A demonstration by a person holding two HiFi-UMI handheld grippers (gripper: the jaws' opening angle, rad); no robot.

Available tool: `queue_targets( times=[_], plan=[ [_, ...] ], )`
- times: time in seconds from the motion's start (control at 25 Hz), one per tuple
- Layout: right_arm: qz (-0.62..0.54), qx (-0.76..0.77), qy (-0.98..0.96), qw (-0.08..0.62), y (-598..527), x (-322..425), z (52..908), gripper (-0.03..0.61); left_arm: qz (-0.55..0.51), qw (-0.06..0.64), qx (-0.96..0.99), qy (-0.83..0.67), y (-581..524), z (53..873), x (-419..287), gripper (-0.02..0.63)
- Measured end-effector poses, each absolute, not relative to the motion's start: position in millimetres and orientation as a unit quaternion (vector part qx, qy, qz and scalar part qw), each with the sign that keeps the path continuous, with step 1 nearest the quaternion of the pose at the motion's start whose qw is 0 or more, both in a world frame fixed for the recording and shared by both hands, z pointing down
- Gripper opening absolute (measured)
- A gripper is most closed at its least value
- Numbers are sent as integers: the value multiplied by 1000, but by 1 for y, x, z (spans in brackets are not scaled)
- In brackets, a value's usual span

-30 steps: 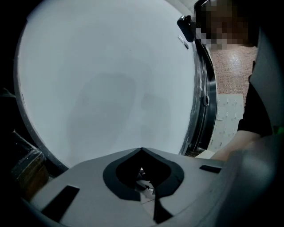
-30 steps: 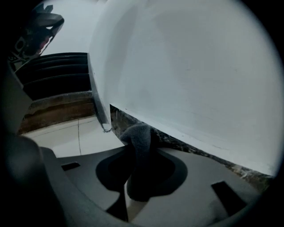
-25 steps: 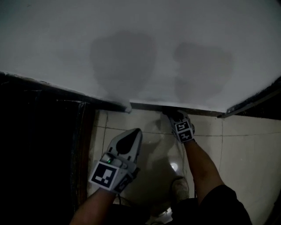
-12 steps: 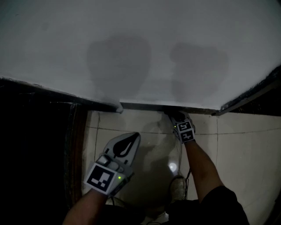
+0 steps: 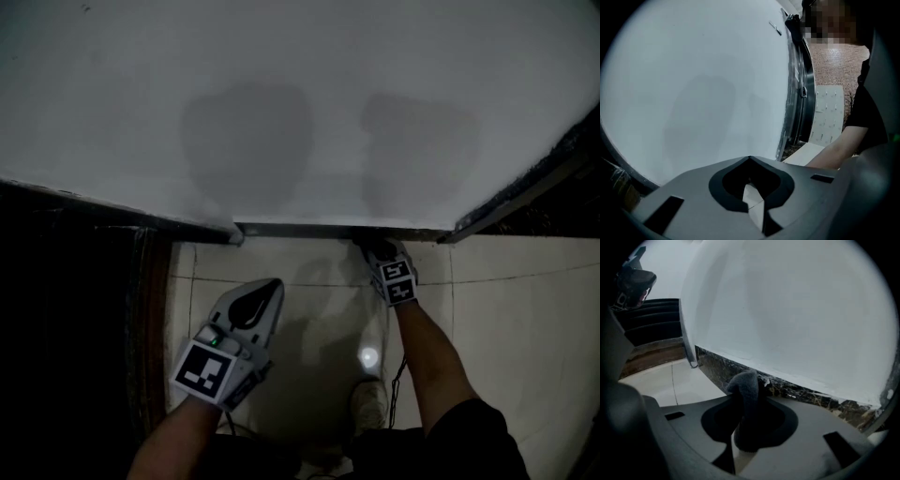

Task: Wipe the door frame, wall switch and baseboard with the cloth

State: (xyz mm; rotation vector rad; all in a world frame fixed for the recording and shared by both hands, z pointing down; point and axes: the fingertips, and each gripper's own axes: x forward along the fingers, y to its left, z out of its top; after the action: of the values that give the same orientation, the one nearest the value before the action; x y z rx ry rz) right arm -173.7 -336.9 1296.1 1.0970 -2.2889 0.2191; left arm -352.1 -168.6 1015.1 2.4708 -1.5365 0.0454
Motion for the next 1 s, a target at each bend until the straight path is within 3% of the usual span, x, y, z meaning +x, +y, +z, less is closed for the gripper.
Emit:
queue_targets(
  times=[1.0],
  plan=[
    [104, 506, -804, 293, -354, -36, 1294, 86, 4, 128, 850, -512, -201, 1030, -317, 2]
  ],
)
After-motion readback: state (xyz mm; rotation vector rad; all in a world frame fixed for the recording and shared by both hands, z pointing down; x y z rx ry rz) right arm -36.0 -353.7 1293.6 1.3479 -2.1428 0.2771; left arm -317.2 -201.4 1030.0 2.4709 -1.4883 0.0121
